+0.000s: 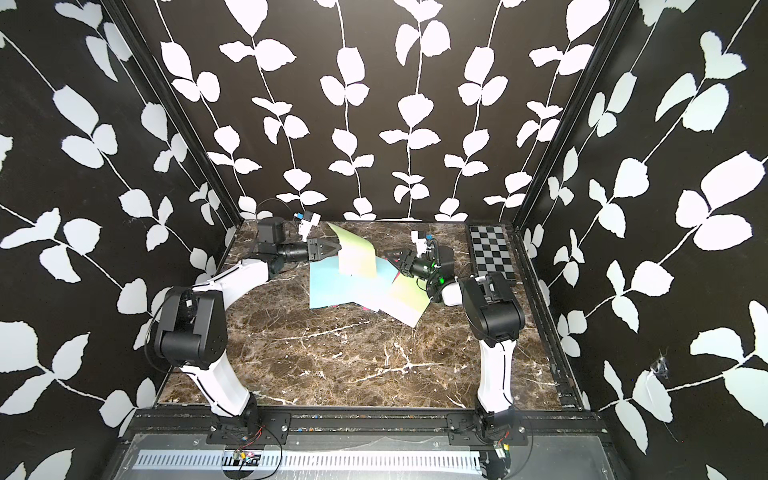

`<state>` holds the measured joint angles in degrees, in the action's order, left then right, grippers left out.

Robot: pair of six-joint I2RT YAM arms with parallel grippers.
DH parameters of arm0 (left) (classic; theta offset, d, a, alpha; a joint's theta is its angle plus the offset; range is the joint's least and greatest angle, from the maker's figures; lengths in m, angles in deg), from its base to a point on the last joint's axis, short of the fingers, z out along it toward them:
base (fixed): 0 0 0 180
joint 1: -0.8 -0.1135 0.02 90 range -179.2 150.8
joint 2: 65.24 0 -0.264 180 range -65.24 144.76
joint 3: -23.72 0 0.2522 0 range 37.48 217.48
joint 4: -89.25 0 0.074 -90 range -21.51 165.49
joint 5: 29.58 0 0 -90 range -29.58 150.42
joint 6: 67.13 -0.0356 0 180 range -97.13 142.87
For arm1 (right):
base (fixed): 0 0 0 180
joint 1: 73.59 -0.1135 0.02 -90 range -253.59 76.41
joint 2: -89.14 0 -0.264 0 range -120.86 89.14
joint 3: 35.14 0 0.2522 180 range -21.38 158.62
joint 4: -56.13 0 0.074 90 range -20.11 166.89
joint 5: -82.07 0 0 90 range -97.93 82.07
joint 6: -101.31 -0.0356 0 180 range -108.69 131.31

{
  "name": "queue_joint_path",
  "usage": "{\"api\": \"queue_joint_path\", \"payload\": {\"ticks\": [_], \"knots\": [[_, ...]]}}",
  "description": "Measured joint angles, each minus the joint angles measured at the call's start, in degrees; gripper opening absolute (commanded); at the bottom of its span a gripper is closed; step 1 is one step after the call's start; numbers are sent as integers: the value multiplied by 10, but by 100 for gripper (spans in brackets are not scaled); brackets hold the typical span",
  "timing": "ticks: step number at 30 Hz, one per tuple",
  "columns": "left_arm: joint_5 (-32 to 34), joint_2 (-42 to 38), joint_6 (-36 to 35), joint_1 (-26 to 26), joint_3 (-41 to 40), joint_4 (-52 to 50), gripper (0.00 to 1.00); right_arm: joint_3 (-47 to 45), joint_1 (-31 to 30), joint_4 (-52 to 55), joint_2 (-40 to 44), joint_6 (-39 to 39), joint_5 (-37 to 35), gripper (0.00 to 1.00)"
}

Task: Sort the scattered colored papers by color
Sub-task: Pick up the colored paper from the center of the board.

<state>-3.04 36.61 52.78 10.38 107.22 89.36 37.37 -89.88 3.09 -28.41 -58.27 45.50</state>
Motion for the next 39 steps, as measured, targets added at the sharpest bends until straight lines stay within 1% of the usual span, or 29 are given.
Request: {"api": "queue_joint_path", "payload": {"ticks": [3, 9, 13, 17, 25, 28, 29, 30, 35, 39], "knots": [[-13, -2, 41, 0, -10, 54, 0, 10, 0, -33, -12, -21, 5, 71], [-33, -4, 106, 0, -16, 132, 0, 28, 0, -55, -31, -41, 13, 72], [-40, -5, 126, 0, -20, 153, 0, 60, 0, -68, -50, -67, 18, 71], [-49, -5, 129, 1, -29, 155, 0, 95, -2, -77, -62, -93, 28, 70], [-51, -2, 100, 1, -25, 105, 0, 110, -10, -89, -62, -114, 47, 67], [-52, 5, 92, 1, -22, 92, 0, 110, -10, -90, -62, -118, 54, 63], [-51, 9, 88, 1, -21, 85, 0, 110, -10, -90, -62, -119, 56, 60], [-52, 13, 81, 1, -19, 73, 0, 110, -10, -90, -62, -118, 58, 57], [-44, 27, 15, 1, 10, -28, 0, 106, -10, -90, -56, -119, 60, 56], [-32, 29, -30, 1, 26, -94, 0, 97, -10, -88, -42, -116, 62, 52]]}}
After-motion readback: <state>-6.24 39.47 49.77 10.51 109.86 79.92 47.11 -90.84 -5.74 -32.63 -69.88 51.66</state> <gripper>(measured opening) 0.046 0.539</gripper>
